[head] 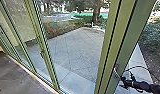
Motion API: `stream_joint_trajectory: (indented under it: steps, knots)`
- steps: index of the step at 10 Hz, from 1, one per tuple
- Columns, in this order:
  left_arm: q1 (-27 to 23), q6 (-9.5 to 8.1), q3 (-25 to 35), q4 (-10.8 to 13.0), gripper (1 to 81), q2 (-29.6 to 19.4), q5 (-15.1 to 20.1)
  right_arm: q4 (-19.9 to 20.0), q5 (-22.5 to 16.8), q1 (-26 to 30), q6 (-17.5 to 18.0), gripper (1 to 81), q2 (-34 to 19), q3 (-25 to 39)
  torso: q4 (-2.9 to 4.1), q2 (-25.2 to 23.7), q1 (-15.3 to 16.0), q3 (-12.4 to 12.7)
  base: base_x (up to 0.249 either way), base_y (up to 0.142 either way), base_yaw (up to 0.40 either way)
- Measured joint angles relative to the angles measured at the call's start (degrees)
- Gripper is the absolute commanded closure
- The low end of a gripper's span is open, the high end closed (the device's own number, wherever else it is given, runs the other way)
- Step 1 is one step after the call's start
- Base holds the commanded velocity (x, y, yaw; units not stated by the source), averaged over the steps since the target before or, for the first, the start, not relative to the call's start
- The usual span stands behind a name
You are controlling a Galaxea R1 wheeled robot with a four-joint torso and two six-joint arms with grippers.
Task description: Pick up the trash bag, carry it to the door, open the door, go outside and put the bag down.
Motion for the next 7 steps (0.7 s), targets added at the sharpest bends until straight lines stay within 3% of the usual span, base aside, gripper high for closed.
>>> stream_joint_trajectory:
  steps: [2,7]
  knots:
    - [-0.01,0.07,0.00,0.00,81.1,0.02,-0.01,-3.02,-12.04,2.01,-1.55,1.0,-1.90,3.69,0.00,0.02,0.02,-0.07,0.000,0.000,0.000]
    - [0.60,0.07,0.00,0.00,81.1,0.00,-0.21,-2.86,-13.92,0.55,-2.54,1.0,-1.71,6.53,-0.02,-0.15,-0.44,-0.05,0.000,0.000,0.000]
